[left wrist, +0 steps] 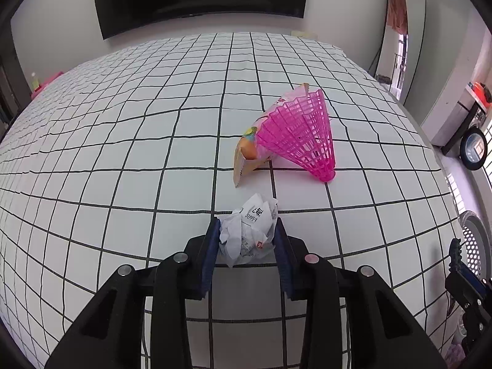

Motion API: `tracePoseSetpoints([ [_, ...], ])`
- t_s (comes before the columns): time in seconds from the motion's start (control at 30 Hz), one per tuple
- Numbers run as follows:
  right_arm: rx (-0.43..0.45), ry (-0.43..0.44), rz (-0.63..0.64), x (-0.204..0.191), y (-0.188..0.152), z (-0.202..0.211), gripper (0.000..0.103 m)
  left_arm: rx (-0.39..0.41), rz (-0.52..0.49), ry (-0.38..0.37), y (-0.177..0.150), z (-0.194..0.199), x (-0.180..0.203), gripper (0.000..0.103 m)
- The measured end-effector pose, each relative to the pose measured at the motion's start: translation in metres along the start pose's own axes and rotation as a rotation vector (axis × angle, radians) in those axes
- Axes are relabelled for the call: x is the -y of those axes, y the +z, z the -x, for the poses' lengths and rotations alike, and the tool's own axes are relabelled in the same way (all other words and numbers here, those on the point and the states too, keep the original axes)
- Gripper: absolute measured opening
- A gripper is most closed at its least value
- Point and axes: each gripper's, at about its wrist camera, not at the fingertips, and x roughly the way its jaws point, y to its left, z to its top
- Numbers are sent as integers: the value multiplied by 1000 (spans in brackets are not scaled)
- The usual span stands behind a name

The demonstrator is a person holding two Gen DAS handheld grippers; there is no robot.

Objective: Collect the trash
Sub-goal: 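Close the right tool on the dinosaur while the left tool grasps the crumpled white paper, then carry dinosaur and paper over the basket and open both tools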

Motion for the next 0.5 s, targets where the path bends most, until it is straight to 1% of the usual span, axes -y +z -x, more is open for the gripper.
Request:
tracePoseSetpoints([
  [0.3, 19, 2, -2, -1, -4, 11, 20, 35, 7, -5, -24, 36, -4, 33],
  [0.5, 22, -7, -7, 2, -12, 21, 20, 63, -21, -17, -40, 64, 6, 33],
])
